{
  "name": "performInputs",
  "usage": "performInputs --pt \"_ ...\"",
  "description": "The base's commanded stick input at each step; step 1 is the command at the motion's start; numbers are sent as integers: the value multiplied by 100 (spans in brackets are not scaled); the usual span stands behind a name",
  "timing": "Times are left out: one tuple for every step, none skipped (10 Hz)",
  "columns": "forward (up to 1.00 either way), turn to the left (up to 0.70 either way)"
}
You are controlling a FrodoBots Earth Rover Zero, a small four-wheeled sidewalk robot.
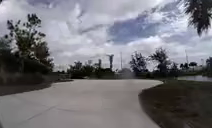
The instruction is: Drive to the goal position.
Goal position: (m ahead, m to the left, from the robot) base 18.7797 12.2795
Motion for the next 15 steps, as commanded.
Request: performInputs --pt "59 1" --pt "59 1" --pt "59 1" --pt "59 1" --pt "59 1" --pt "59 1" --pt "59 1" --pt "59 1" --pt "59 1" --pt "59 1" --pt "59 1" --pt "59 1" --pt "59 1" --pt "59 1" --pt "59 1"
